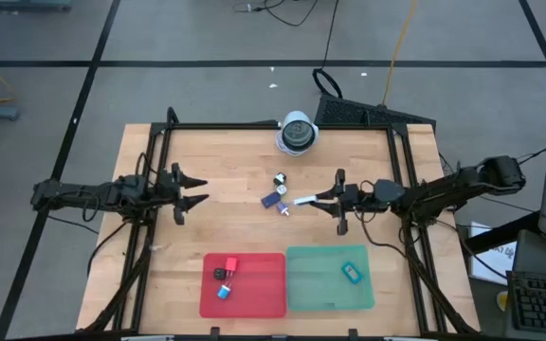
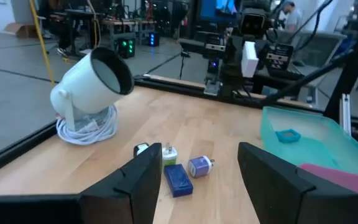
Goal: Pick & Place Office items
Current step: Put the white digital clock into the blue bin
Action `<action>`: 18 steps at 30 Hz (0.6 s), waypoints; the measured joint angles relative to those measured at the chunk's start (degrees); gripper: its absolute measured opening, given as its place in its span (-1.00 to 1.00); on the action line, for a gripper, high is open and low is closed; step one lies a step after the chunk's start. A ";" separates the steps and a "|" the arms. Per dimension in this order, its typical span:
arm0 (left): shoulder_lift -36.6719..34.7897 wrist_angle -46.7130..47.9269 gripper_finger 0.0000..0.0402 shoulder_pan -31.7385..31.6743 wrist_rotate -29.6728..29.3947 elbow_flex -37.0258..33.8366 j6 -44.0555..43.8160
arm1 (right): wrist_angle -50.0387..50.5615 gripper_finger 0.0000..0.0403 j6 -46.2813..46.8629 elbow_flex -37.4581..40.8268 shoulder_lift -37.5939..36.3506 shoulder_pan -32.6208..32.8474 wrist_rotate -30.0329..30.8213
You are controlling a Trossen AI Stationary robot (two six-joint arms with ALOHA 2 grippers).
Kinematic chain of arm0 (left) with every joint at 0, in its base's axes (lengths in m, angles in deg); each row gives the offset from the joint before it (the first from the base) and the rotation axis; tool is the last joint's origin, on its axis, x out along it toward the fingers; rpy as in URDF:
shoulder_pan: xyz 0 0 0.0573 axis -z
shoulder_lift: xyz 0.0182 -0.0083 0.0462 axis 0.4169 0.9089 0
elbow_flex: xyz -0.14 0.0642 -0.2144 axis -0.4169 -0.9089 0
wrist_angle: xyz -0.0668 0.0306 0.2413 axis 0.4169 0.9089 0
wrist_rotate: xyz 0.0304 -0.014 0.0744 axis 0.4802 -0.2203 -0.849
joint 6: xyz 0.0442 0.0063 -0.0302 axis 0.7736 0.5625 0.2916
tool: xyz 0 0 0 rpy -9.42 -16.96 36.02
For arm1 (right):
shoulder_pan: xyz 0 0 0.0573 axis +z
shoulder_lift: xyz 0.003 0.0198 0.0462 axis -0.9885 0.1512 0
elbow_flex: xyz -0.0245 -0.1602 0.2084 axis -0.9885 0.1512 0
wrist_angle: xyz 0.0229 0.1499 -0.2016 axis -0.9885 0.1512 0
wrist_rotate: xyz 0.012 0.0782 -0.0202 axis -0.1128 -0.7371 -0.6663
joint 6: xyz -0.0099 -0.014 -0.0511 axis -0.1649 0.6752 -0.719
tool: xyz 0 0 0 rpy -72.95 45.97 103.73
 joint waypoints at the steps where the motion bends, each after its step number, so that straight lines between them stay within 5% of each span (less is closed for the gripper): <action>1: -0.93 -0.02 0.07 -0.29 0.00 -0.91 -0.60 | 0.09 -0.71 0.01 0.58 -0.91 0.00 -0.03; 18: -6.02 -0.70 0.07 -2.25 -2.32 -7.49 -8.64 | 2.13 -0.71 10.76 3.97 -5.79 0.18 -21.74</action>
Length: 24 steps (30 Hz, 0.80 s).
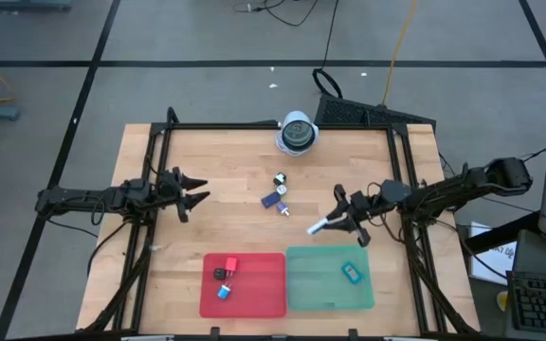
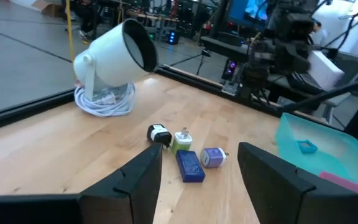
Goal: Pick & Place Office items
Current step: Put the white digital clock into the blue bin
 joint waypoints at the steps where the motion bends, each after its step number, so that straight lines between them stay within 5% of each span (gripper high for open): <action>1: 0.00 0.00 0.07 0.00 -0.12 0.00 0.01 | 0.00 -0.71 0.95 0.40 0.00 0.32 -1.20; 11: 0.00 -0.24 0.07 0.00 -0.13 -0.01 0.46 | 3.31 -0.71 7.22 6.54 0.22 9.11 -2.14; 24: 0.00 -0.92 0.07 0.00 -0.20 -0.07 0.59 | 3.85 -0.71 1.20 10.73 0.57 19.43 1.20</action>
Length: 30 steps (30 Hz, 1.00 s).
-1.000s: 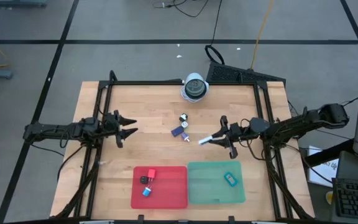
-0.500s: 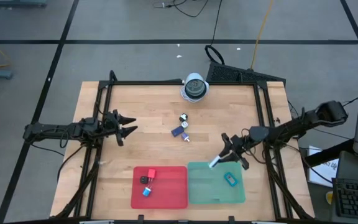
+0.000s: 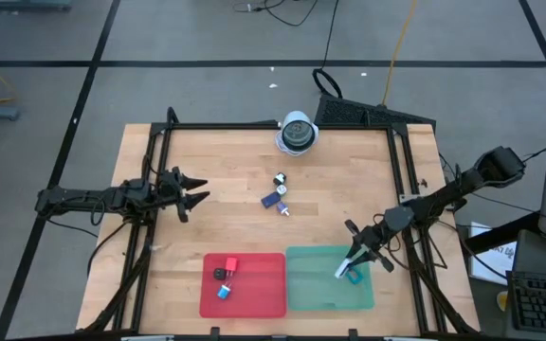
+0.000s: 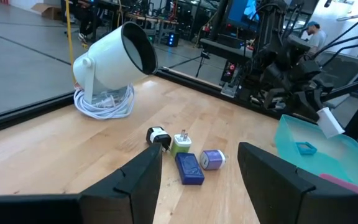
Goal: Pick & Place Office items
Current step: Put the white digital clock into the blue bin, then put the purple charger adapter into the red bin
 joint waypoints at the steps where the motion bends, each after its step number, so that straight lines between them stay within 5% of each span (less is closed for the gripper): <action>1: 0.00 0.00 0.07 0.00 0.00 0.00 0.00 | 0.00 -0.71 -0.03 0.16 0.00 0.09 -0.03; 20: 0.00 -0.09 0.07 0.00 0.04 0.00 -0.74 | -3.65 -0.47 1.32 0.37 -0.02 0.04 0.08; 30: 0.00 -0.23 0.07 0.00 0.02 0.00 -0.68 | -4.71 -0.48 0.57 0.35 -0.02 -0.11 7.86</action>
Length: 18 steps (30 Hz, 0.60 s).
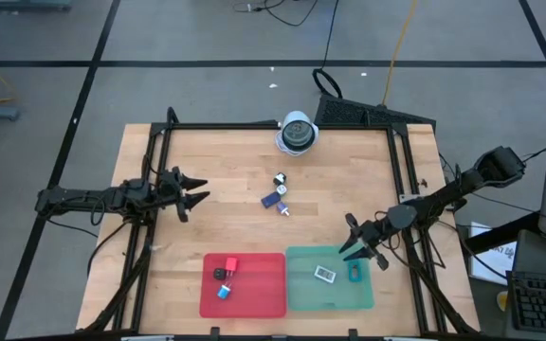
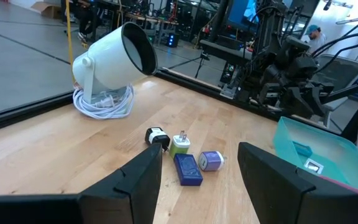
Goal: Pick & Place Office items
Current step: Put the purple charger adapter into the red bin
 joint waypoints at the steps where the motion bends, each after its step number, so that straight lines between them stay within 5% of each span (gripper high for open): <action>1: 0.01 -0.21 0.07 0.00 -0.01 0.00 0.11 | -0.22 -0.48 -0.72 0.00 0.00 0.00 1.13; 7: 0.00 -1.58 0.07 0.00 -0.24 0.00 0.29 | -3.29 -0.48 -7.21 0.00 0.00 0.00 10.02; 14: 0.00 -1.62 0.07 0.00 -0.52 0.00 0.29 | -14.70 -0.49 -19.83 0.00 0.02 -0.46 28.47; 18: 0.00 -1.60 0.07 0.00 -0.55 0.00 0.28 | -24.41 -0.54 -20.14 -0.08 0.02 -4.23 30.90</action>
